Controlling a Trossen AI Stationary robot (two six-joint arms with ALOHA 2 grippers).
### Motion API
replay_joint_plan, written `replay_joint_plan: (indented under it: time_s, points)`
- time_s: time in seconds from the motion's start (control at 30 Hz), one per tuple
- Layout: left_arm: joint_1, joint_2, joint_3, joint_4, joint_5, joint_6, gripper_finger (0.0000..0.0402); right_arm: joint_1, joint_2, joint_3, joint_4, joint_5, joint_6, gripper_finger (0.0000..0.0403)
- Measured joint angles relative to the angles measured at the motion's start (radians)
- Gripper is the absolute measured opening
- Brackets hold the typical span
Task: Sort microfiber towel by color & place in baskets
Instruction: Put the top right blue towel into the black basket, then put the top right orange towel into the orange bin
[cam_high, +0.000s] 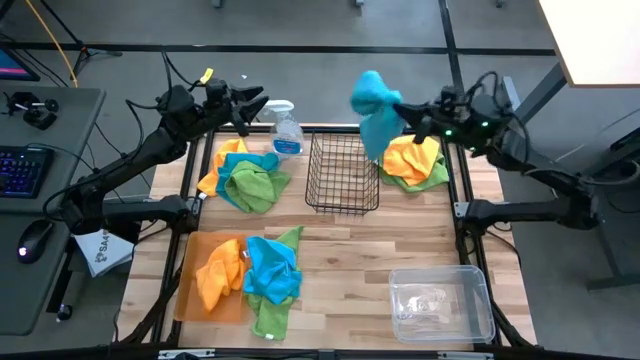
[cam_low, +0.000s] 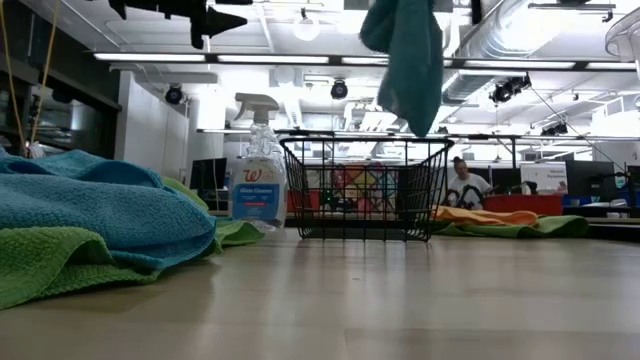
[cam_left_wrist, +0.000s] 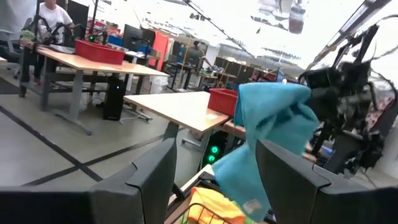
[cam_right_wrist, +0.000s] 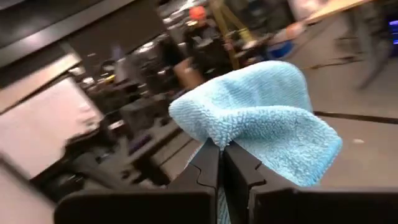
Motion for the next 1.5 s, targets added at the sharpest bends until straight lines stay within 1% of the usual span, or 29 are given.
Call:
replay_joint_plan:
  time_s: [0.07,0.27,0.43,0.53,0.67,0.77,0.87,0.93,1.0,1.07,1.13,1.2,1.33,1.43,1.5]
  points:
    - [0.000,0.000,0.000,0.016,0.000,-0.017,0.0209,0.042,0.032,-0.002,0.016,-0.001,-0.002,0.0000]
    - [0.000,0.000,0.000,0.038,0.000,-0.035,0.0209,0.136,0.160,-0.003,0.025,0.063,-0.022,0.0000]
    - [0.000,0.000,0.000,0.038,0.004,-0.035,0.0209,0.153,0.277,-0.010,-0.004,0.057,-0.030,0.0000]
    - [0.000,-0.001,0.000,0.037,0.004,-0.035,0.0209,0.140,0.308,-0.083,0.013,0.053,-0.017,0.0000]
    - [0.000,-0.003,0.000,0.036,0.004,-0.035,0.0209,0.095,0.289,-0.227,0.046,0.001,0.080,0.0000]
    - [0.000,-0.003,0.000,0.035,0.005,-0.015,0.0209,0.072,0.277,-0.287,0.081,-0.062,0.142,0.0000]
    - [0.000,-0.003,0.000,0.035,0.005,-0.002,0.0209,0.065,0.286,-0.284,0.089,-0.164,0.184,0.0000]
    - [0.000,-0.003,0.000,0.034,0.005,-0.002,0.0209,0.069,0.306,-0.261,0.057,-0.198,0.175,0.0001]
    - [0.000,-0.003,0.000,0.034,0.005,-0.002,0.0209,0.069,0.325,-0.236,-0.014,-0.205,0.149,0.0006]
    - [0.000,-0.003,0.000,0.034,0.005,-0.002,0.0209,0.061,0.344,-0.203,-0.075,-0.205,0.120,0.0021]
    - [0.000,-0.003,0.000,0.034,0.005,0.000,0.0209,0.051,0.363,-0.167,-0.134,-0.207,0.069,0.0048]
    - [0.000,-0.003,0.000,0.034,0.005,0.004,0.0209,0.046,0.384,-0.124,-0.175,-0.209,0.013,0.0085]
    - [0.000,-0.003,0.000,0.034,0.005,0.008,0.0209,0.044,0.407,-0.024,-0.272,-0.208,-0.152,0.0176]
    - [0.000,-0.003,0.000,0.033,0.005,0.008,0.0209,0.038,0.411,0.072,-0.375,-0.186,-0.251,0.0238]
    - [0.000,-0.003,0.000,0.032,0.005,0.008,0.0209,0.031,0.411,0.136,-0.469,-0.147,-0.296,0.0267]
